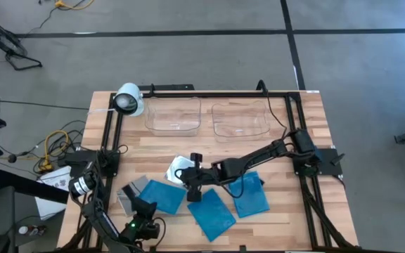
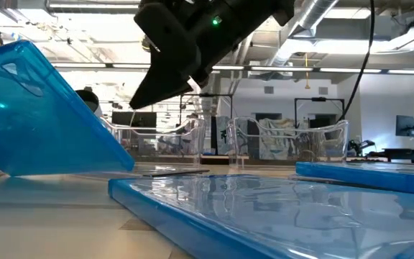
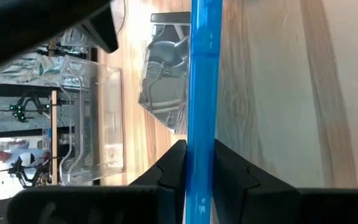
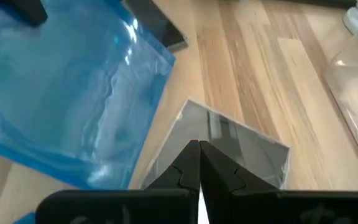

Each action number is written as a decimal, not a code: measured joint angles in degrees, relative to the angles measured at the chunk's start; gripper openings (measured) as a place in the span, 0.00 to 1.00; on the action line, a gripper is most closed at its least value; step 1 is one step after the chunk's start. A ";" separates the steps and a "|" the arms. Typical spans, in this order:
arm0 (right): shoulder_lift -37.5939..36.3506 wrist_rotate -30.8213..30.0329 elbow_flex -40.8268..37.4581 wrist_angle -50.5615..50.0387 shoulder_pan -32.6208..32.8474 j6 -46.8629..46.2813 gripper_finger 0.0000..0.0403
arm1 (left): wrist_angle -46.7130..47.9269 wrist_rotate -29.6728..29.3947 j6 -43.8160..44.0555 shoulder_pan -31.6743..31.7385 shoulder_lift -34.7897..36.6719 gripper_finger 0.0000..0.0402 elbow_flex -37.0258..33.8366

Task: Pick & place jewel cases by type
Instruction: Put the left blue cd case into the left transparent bin

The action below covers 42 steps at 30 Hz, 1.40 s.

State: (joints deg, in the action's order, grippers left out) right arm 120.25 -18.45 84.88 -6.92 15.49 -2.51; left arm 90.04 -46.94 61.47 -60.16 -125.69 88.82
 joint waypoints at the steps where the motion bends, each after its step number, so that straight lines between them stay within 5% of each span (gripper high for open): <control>1: 0.00 -0.35 0.00 -0.59 0.13 -0.02 0.00 | -0.02 0.00 0.02 0.00 -0.01 0.13 0.00; 22: -13.45 -24.71 -0.02 -25.88 6.03 -5.50 0.00 | -0.01 -9.37 -7.27 4.64 0.00 0.12 7.34; 31: -18.67 -35.88 0.00 -50.93 13.18 -26.49 0.00 | -0.02 -14.52 -16.81 11.30 0.00 0.12 7.96; 42: -18.90 -38.59 -3.27 -67.88 24.30 -52.05 0.00 | -0.04 -21.01 -28.00 20.68 0.37 0.11 7.93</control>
State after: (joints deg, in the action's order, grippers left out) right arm 101.34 -57.04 81.61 -74.80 39.79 -54.56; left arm 90.00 -67.95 33.47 -39.48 -125.32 96.75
